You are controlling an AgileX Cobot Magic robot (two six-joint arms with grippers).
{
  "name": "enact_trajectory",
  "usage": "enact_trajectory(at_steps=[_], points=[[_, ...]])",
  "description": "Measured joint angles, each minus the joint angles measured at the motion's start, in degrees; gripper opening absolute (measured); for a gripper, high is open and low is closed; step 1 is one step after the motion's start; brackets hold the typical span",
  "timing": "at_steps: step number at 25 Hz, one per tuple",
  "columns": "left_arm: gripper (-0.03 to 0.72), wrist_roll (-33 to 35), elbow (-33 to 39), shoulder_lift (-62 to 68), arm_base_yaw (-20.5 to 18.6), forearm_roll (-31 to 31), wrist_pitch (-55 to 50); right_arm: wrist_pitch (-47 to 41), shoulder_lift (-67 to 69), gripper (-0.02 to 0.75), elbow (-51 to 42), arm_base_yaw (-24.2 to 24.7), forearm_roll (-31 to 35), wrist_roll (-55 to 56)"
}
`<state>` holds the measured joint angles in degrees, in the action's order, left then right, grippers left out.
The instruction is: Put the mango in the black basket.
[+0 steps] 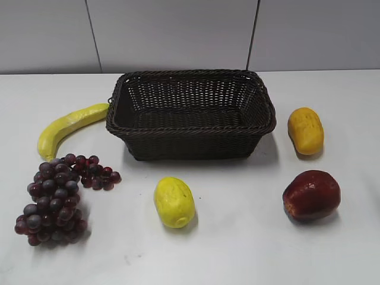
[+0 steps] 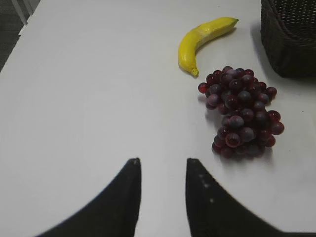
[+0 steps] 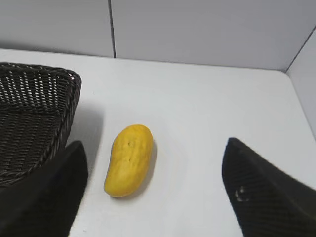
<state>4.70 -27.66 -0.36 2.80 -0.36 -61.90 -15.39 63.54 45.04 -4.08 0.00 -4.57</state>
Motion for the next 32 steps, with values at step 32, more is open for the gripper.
enact_trajectory(at_steps=[32], points=[[0.232,0.0,0.0,0.0,0.0,0.0,0.0,-15.81,58.6,0.645,35.89,-2.7,1.72,-0.27]])
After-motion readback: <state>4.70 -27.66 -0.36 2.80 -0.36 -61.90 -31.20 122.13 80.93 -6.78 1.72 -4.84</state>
